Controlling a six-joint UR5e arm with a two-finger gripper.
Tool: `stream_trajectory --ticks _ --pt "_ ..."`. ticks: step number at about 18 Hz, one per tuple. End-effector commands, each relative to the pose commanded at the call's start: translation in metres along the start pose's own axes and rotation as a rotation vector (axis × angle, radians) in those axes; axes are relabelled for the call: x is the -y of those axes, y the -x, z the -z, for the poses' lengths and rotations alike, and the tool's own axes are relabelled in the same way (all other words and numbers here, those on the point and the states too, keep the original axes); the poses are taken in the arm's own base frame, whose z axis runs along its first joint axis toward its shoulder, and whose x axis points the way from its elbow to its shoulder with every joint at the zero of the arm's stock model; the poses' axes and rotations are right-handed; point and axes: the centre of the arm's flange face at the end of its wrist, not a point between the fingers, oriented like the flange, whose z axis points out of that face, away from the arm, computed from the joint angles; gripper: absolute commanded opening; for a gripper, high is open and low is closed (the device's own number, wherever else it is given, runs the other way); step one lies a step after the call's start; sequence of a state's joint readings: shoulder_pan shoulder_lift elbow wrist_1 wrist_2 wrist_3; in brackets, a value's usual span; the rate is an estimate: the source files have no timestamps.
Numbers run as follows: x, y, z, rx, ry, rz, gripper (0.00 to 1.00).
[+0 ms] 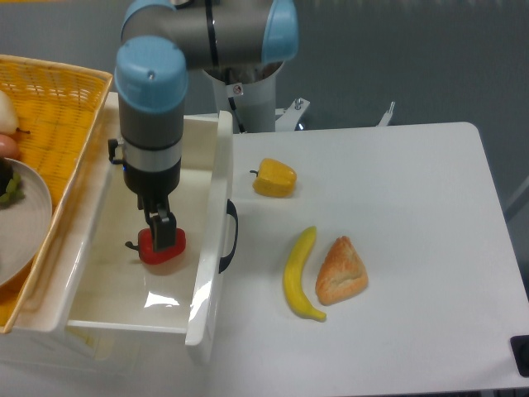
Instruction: Place the red pepper in the upper white drawer
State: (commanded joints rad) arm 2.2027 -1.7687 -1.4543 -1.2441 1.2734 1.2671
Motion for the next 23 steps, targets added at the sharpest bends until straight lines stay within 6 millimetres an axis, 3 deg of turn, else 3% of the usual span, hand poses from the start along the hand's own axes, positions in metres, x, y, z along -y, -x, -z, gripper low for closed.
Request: stream_trajectory --ticks 6,10,13,16,23 --pt "-0.010 0.021 0.038 0.096 -0.073 0.144 1.00" --pt "-0.045 0.041 0.051 0.137 -0.069 0.222 1.00" --pt "-0.098 0.061 0.076 0.190 -0.055 0.327 1.00" --pt "-0.146 0.075 0.081 0.204 -0.031 0.409 1.00" --pt "-0.253 0.074 0.055 0.166 0.096 0.581 1.00"
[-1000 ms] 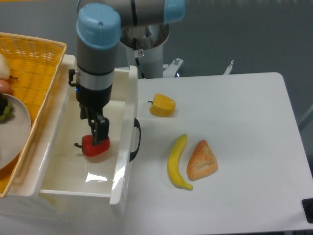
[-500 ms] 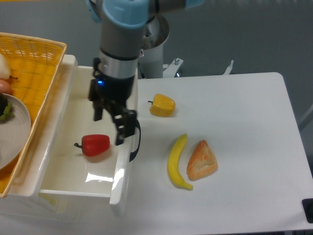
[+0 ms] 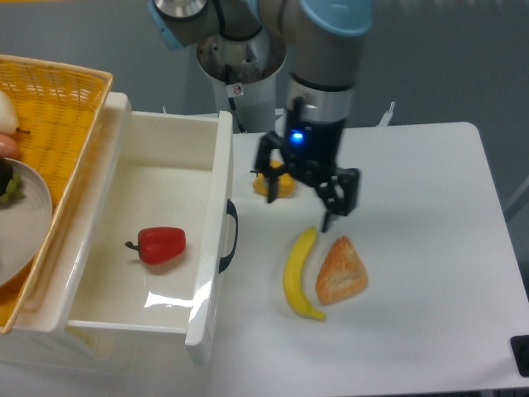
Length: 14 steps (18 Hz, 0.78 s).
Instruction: Place the red pepper in the upper white drawer
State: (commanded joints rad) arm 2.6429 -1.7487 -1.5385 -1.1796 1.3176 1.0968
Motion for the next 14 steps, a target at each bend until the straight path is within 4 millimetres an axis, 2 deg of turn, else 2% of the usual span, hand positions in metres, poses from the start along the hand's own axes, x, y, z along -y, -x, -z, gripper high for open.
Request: stream_trajectory --ticks 3,6,8,10,14 --pt "-0.037 0.021 -0.011 0.010 0.059 0.023 1.00" --pt "-0.064 0.037 -0.044 -0.005 0.177 0.008 1.00" --pt "-0.075 0.044 -0.057 0.008 0.265 0.005 1.00" --pt "-0.080 0.047 -0.083 -0.034 0.285 -0.033 1.00" --pt "-0.090 0.065 -0.131 -0.061 0.293 -0.079 1.00"
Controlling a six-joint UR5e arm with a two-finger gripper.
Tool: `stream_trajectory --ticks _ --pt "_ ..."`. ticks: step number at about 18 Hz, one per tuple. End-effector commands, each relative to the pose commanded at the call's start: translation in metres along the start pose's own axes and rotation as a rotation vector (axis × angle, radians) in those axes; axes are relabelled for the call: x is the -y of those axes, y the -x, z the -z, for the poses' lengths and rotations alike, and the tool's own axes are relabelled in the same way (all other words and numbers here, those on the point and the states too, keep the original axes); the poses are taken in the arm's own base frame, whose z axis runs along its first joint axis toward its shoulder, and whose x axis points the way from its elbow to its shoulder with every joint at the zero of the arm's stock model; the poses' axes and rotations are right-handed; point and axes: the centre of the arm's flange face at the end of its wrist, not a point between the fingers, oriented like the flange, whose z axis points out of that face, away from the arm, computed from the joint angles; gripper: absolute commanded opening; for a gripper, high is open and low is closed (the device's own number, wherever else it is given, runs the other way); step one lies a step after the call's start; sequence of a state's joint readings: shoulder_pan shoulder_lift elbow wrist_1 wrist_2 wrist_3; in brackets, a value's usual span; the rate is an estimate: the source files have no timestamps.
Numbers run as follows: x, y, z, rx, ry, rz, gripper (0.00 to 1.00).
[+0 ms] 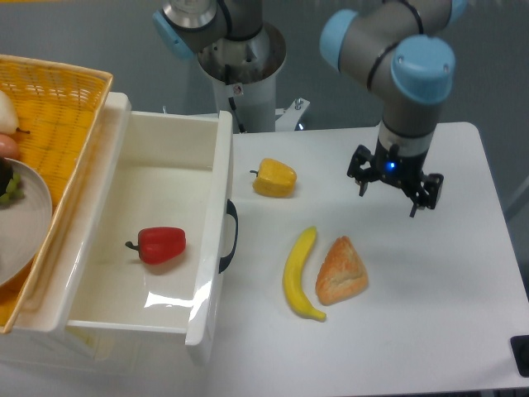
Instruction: Place the red pepper in the upper white drawer
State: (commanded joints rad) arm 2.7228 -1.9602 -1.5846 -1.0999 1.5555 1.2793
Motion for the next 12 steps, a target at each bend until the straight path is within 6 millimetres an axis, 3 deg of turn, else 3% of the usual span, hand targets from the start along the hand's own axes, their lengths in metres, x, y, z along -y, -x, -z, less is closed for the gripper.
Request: stream_trajectory --ticks 5,12 --pt "0.002 0.021 -0.056 -0.066 0.015 -0.219 1.00" --pt "-0.010 0.034 -0.069 -0.081 0.020 -0.240 1.00"
